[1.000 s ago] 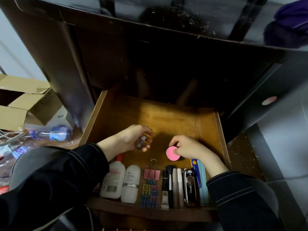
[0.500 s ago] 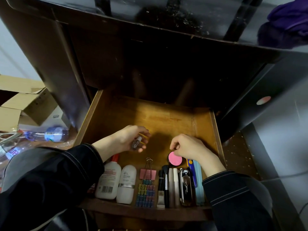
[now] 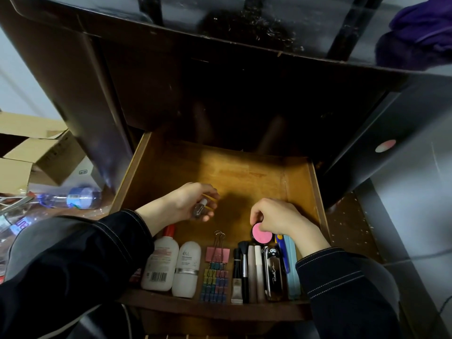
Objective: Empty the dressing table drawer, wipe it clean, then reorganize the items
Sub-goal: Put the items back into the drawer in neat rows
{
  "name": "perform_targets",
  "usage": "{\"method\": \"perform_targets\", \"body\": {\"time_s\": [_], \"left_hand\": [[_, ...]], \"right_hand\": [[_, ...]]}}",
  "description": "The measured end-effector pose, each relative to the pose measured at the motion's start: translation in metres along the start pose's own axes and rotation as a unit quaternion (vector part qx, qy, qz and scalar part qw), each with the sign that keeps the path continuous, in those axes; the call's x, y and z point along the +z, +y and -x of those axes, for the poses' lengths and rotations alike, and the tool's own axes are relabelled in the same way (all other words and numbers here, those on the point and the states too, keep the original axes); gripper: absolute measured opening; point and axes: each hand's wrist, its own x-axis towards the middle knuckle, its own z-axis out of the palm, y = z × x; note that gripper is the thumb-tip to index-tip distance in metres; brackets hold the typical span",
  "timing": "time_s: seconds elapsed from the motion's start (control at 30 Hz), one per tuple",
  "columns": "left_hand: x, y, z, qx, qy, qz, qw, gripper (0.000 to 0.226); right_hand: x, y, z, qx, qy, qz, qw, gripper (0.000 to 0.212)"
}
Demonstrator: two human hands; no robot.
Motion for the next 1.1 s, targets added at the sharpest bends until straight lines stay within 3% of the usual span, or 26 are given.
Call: {"method": "perform_targets", "body": {"time_s": [0.47,0.6,0.77,0.9,1.1], "left_hand": [[0.001,0.003,0.002,-0.01,-0.007,0.019,1.0,0.022],[-0.001,0.003,0.003,-0.022,-0.021,0.073,0.997,0.023],[-0.002,0.007,0.007,-0.008,-0.045,0.144,0.989,0.049],[0.001,0.011,0.012,0.019,-0.091,0.147,0.985,0.07],[0.002,0.015,0.023,0.107,-0.101,-0.05,0.988,0.105]], "right_hand": [[0.002,0.002,-0.002,0.039,0.003,-0.007,0.999,0.031],[-0.001,-0.006,0.0,-0.004,0.058,-0.084,0.995,0.017],[-0.002,-0.041,-0.002,-0.069,0.174,-0.29,0.938,0.016],[0.001,-0.065,-0.008,-0.073,0.18,-0.381,0.904,0.017],[0.0,-0.074,-0.015,-0.061,0.132,-0.457,0.877,0.013]]}}
